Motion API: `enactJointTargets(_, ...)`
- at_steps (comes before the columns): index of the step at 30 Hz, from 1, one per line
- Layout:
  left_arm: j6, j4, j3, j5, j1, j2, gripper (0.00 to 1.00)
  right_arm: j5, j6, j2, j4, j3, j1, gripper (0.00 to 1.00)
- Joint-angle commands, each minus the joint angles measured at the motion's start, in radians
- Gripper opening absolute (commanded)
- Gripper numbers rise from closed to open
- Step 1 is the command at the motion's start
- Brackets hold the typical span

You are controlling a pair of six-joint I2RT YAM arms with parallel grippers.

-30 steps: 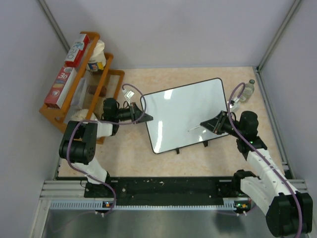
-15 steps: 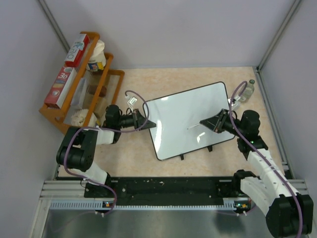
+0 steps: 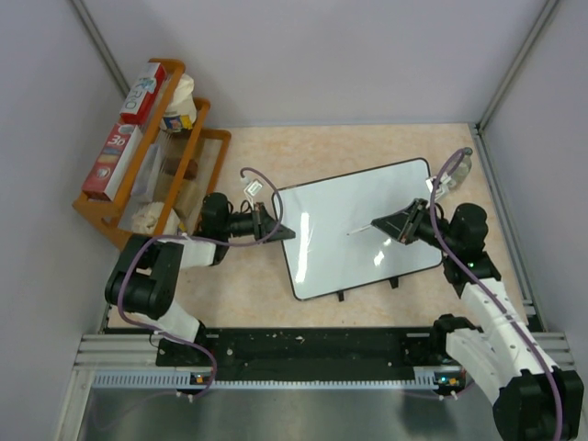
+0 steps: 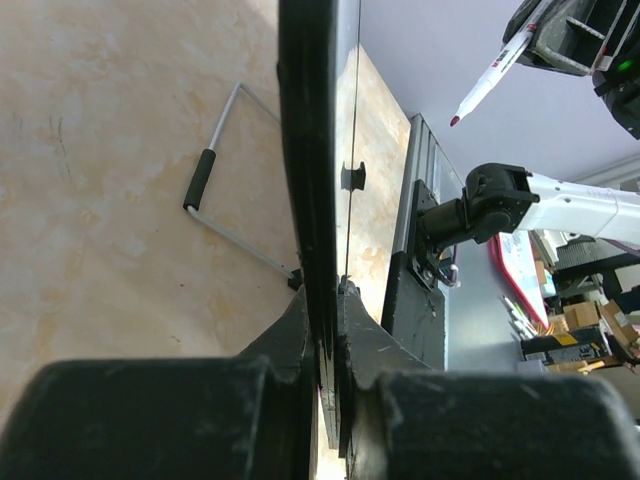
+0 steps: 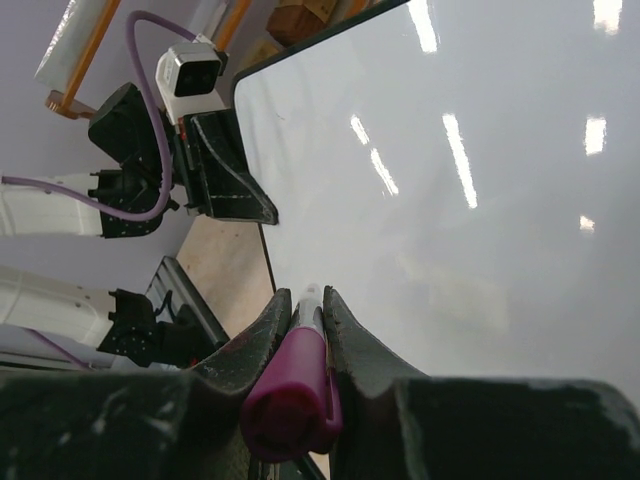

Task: Write a sentence on the whiteboard
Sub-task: Move the whiteboard to the corner of the board.

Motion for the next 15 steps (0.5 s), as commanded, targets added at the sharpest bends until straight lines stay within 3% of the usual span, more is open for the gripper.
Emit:
enactJointTargets(1,0.157,-0.119,-0.029,0.156,-0.086,0.050,0.00,-0.010,-0.007,-0.038,0.025,0.040,-0.012,0.00)
enactJointTargets(12,0.292,-0.330,0.002,0.104,-0.090,0.001,0.00,0.020,-0.070,-0.089,-0.084,0.074,-0.010,0.00)
enactJointTargets(15,0.336,-0.401,0.014,0.074,-0.090,-0.028,0.20,0.022,-0.066,-0.092,-0.085,0.069,-0.010,0.00)
